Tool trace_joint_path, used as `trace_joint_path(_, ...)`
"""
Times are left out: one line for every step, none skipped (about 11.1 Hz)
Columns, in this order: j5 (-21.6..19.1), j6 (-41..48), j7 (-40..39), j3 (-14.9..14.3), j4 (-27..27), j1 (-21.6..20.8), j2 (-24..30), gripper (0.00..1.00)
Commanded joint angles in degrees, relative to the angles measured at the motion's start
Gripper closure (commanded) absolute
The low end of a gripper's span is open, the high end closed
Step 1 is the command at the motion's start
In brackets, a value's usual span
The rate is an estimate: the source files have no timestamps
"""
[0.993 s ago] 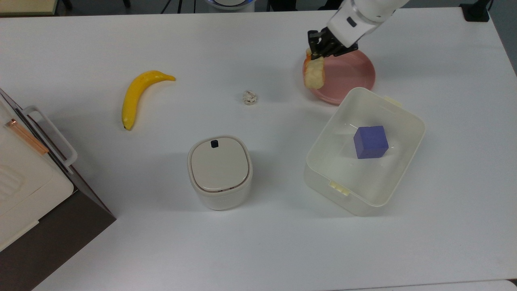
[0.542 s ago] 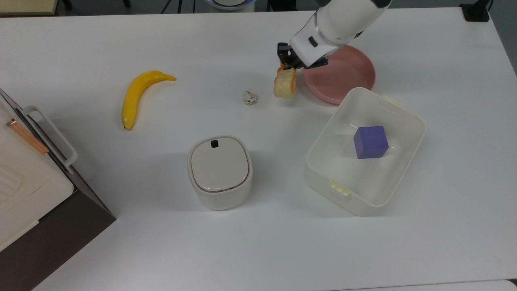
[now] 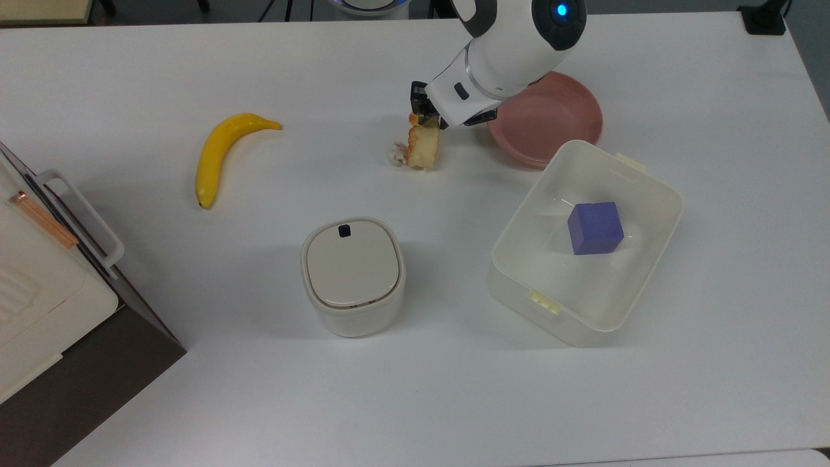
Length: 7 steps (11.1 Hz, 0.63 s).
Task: Put the bread on the table
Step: 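Lift the bread off the plate and carry it beside the plate, then lower the bread onto the table and open the gripper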
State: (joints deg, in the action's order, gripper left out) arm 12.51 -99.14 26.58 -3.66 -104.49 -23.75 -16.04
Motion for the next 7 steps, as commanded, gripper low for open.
trace_joint_path(1.0,0.4,-0.5,0.0,-0.6,-0.8,0.8,0.00)
trace_joint_path(1.0,0.6,-0.4,0.0,-0.6,-0.8,0.8,0.00)
trace_joint_path(1.0,0.6,-0.3,-0.1,-0.5,-0.5,1.0,0.00)
trace_joint_path(1.0,0.3,-0.5,0.0,0.2,0.3,1.6,0.00)
trace_joint_path(0.6,0.2,-0.7,0.0,1.3,2.3,3.0,0.00)
trace_joint_path(-0.1,0.1,-0.8,0.0,1.9,4.8,5.6,0.00)
trace_joint_path(-1.4,0.0,-0.8,-0.1,2.1,7.4,8.7,0.00)
